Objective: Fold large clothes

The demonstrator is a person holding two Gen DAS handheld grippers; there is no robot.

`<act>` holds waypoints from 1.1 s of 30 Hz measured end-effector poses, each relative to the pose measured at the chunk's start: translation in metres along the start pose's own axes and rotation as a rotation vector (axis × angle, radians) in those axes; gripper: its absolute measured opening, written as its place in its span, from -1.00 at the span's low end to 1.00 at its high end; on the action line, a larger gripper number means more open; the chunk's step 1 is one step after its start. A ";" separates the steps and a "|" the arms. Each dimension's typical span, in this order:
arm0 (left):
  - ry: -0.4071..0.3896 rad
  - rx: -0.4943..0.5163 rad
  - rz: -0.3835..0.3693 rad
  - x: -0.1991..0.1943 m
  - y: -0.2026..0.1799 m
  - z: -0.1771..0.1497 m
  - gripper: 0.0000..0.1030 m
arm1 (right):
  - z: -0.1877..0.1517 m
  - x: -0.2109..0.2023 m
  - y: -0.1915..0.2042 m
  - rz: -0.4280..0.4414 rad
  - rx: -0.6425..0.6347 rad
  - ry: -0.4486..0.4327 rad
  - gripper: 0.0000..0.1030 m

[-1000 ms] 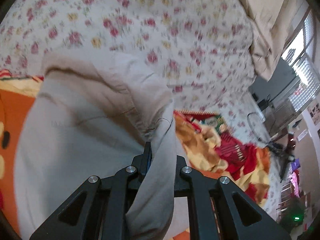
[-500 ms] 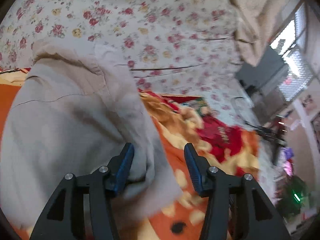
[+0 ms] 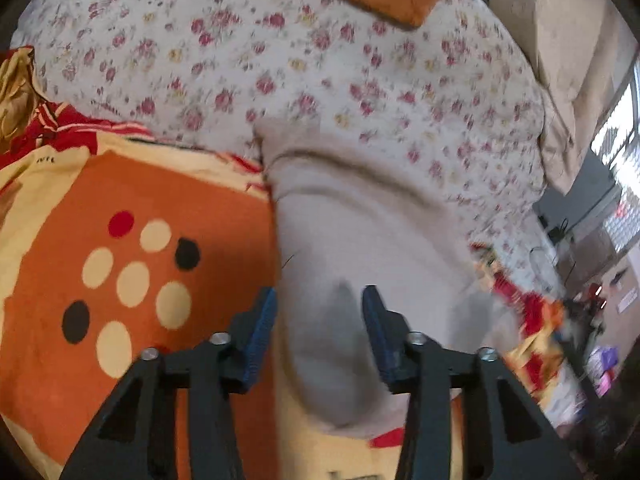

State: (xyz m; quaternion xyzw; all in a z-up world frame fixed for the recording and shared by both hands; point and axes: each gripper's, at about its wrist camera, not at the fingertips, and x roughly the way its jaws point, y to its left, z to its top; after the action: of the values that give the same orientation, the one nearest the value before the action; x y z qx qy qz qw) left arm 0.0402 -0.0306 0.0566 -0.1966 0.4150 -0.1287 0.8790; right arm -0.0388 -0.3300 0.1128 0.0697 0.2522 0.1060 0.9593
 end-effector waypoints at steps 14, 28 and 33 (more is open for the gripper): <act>-0.006 0.107 0.000 -0.002 -0.012 -0.013 -0.67 | -0.013 0.068 -0.021 0.006 0.091 0.204 -0.93; 0.180 0.316 0.055 0.048 -0.042 -0.039 -0.93 | -0.037 0.081 -0.064 -0.124 0.252 0.361 -0.31; 0.164 0.315 0.056 0.047 -0.041 -0.040 -0.94 | -0.004 0.011 -0.043 -0.179 0.176 -0.028 -0.31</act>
State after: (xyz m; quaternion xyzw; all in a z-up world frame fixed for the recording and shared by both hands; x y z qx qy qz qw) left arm 0.0357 -0.0955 0.0197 -0.0337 0.4655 -0.1833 0.8652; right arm -0.0242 -0.3686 0.0961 0.1324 0.2521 -0.0039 0.9586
